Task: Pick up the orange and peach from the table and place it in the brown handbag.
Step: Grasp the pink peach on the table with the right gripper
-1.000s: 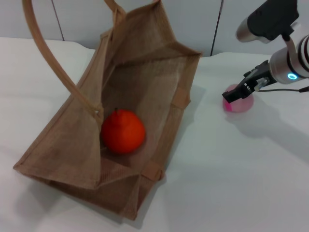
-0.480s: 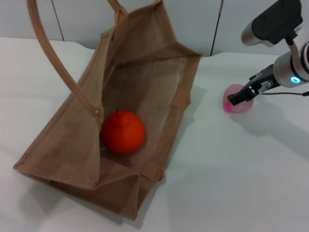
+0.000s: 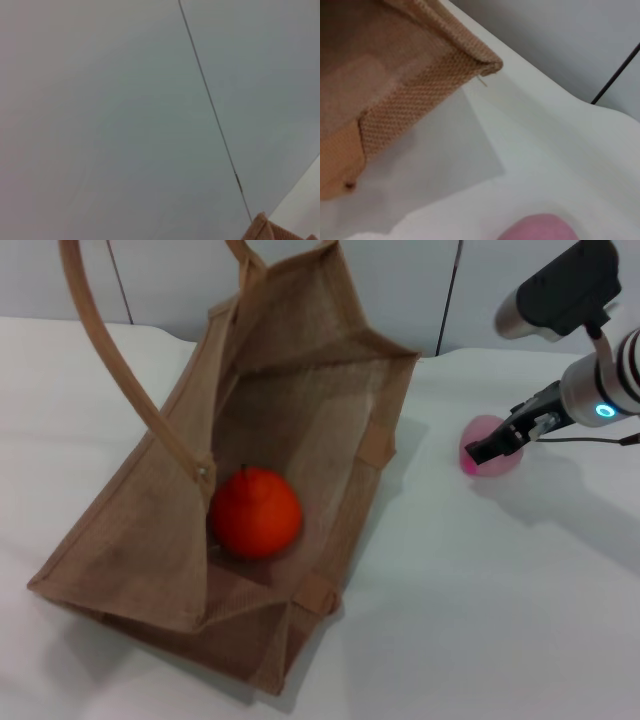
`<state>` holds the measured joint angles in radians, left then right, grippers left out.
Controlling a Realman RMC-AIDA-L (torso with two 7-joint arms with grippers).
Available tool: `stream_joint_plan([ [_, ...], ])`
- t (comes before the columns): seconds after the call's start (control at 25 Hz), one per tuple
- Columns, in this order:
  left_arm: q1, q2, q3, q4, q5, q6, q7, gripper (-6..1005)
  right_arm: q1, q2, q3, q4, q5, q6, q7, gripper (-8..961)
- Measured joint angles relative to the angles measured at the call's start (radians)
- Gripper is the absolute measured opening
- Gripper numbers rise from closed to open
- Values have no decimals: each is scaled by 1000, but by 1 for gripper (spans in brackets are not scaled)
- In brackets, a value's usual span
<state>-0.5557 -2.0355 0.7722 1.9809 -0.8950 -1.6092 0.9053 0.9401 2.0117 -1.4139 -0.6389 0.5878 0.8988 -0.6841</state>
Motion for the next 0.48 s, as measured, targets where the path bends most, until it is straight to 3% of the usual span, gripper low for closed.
stream_joint_plan([
  [0.48,-2,0,19,-14,1,3,0,126,25,2,-1,77,53,-36,-51,787],
])
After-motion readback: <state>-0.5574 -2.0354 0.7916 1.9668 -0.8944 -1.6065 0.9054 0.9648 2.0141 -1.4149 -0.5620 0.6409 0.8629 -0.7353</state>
